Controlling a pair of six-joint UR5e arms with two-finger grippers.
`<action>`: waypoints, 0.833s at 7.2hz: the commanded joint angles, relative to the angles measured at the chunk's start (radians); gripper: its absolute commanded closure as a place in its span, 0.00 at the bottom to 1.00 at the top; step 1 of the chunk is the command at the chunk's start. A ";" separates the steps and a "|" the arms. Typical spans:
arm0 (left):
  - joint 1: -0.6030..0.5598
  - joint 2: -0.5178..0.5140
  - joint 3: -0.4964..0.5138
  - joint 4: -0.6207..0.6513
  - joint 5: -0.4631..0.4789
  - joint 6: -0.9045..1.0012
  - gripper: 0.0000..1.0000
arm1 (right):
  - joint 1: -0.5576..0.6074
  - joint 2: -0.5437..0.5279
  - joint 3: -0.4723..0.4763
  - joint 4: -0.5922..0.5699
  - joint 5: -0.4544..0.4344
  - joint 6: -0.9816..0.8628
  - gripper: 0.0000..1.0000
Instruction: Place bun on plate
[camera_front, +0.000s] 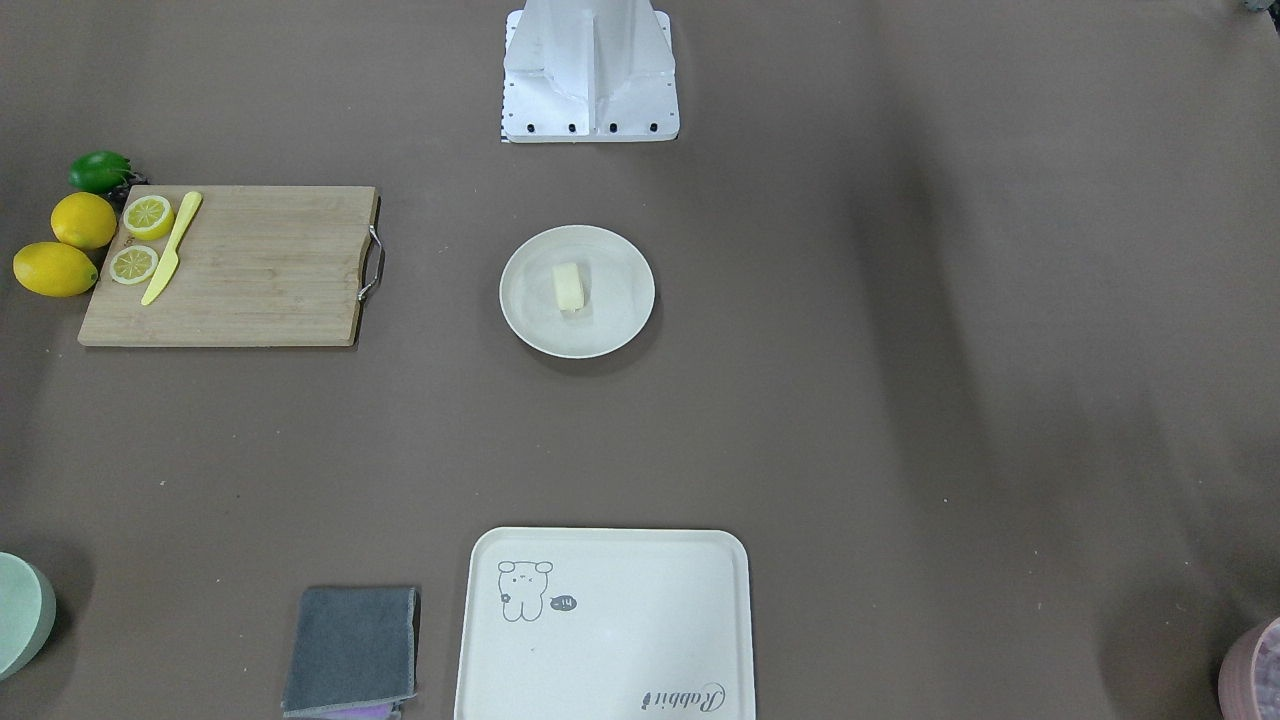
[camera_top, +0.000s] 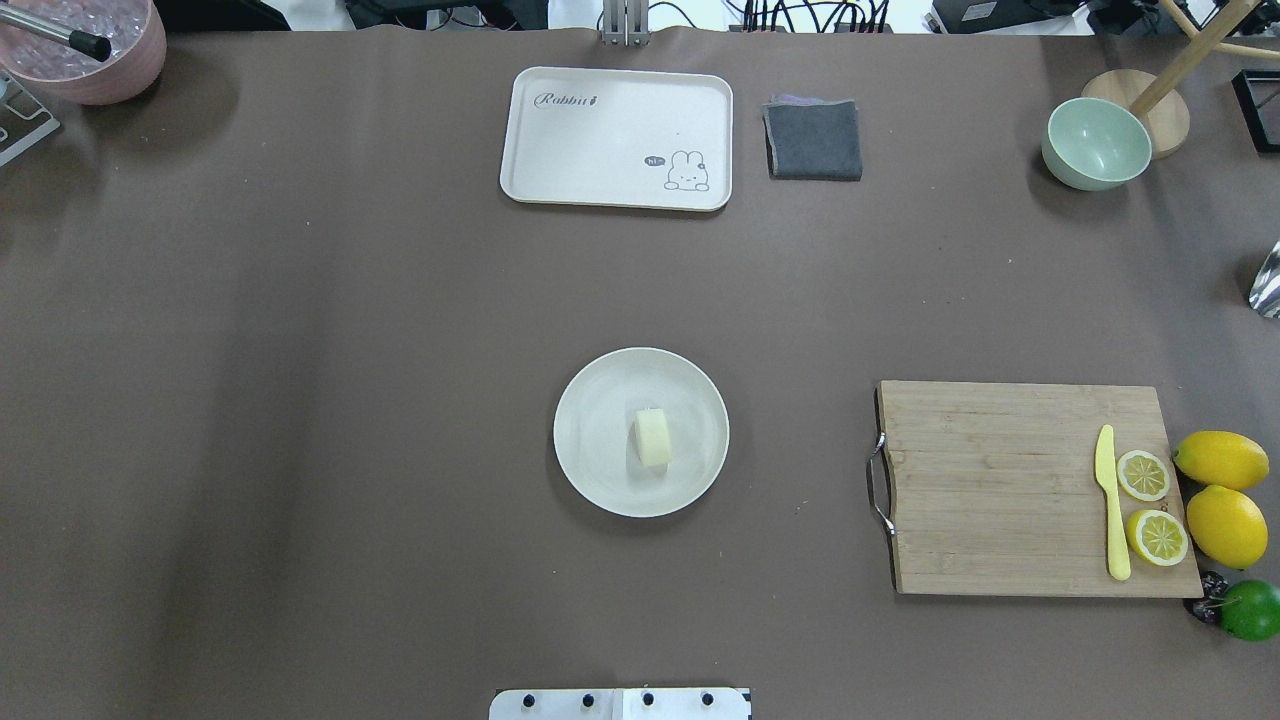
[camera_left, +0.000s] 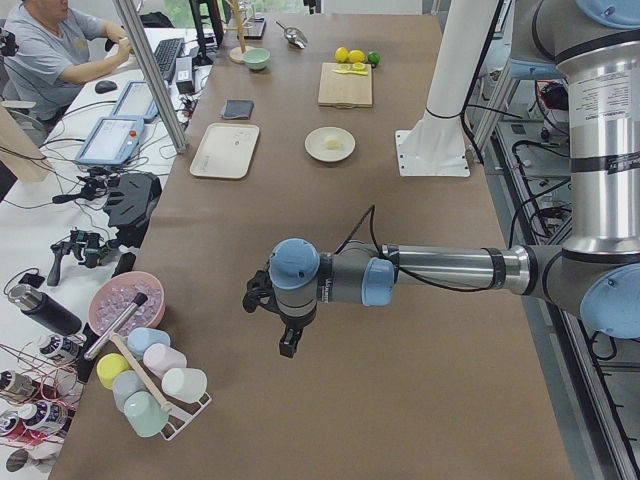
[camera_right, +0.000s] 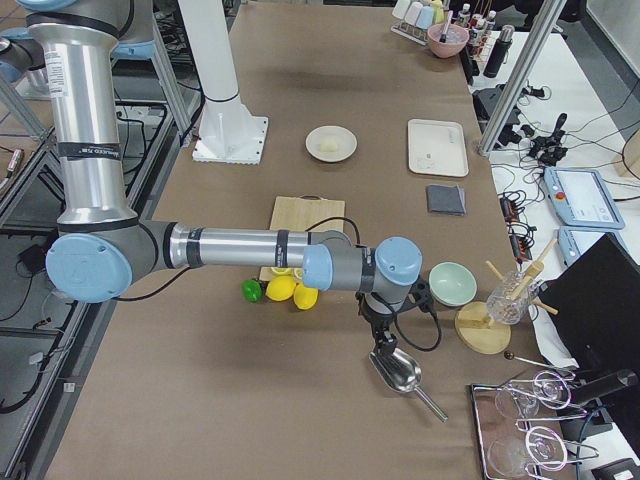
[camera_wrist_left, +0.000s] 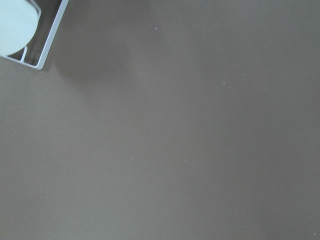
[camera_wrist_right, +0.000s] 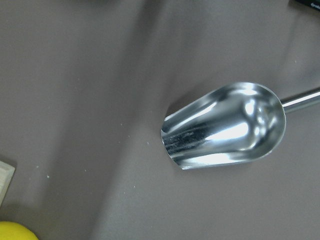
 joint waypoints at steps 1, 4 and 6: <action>-0.002 -0.007 -0.025 -0.003 0.000 -0.015 0.03 | 0.060 -0.033 0.009 0.003 0.014 -0.019 0.00; -0.008 0.007 -0.029 -0.002 -0.002 -0.012 0.02 | 0.091 -0.056 0.084 -0.008 0.026 -0.007 0.00; -0.010 0.010 -0.032 -0.002 -0.002 -0.013 0.02 | 0.092 -0.056 0.082 -0.008 0.017 -0.007 0.00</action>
